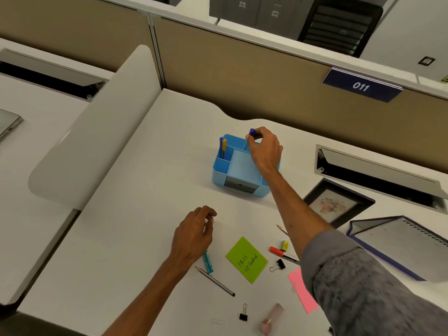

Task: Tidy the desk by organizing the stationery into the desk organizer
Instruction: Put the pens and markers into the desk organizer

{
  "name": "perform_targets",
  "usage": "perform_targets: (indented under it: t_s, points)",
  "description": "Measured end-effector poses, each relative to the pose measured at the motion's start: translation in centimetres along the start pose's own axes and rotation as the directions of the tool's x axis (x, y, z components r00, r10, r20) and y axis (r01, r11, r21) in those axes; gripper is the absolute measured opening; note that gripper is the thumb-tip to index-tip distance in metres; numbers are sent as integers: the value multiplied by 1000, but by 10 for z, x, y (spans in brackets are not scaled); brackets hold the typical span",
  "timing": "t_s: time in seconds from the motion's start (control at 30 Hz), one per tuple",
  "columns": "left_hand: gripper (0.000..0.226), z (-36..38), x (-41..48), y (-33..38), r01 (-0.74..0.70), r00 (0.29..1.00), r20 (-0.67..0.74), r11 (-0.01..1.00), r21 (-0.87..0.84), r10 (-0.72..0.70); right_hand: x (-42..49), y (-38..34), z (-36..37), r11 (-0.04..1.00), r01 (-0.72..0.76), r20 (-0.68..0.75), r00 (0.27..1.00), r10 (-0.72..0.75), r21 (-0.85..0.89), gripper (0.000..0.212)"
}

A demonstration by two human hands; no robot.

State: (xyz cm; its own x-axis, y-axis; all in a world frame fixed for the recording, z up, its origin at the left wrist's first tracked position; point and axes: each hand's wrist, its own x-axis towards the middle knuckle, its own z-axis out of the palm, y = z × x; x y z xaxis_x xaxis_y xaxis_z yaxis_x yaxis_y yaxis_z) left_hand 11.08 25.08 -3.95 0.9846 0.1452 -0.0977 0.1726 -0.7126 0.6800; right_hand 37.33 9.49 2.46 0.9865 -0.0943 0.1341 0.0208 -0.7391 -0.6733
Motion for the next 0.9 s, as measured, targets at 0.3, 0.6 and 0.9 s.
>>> perform_targets:
  t_s: [0.3, 0.6, 0.9]
  points:
    - [26, -7, -2, -3, 164, 983, -67, 983, -88, -170, -14, 0, -10, 995, -17, -68, 997, 23, 95, 26]
    - [59, 1, -26, -11, 318, 947, 10, 945, 80, -320, -111, 9, -45, 937, -28, -95, 993, 65, 348, 24]
    - [67, 14, -42, -2, 315, 948, 13, 946, 84, -317, -208, 49, -53, 900, -189, 62, 982, 179, 394, 16]
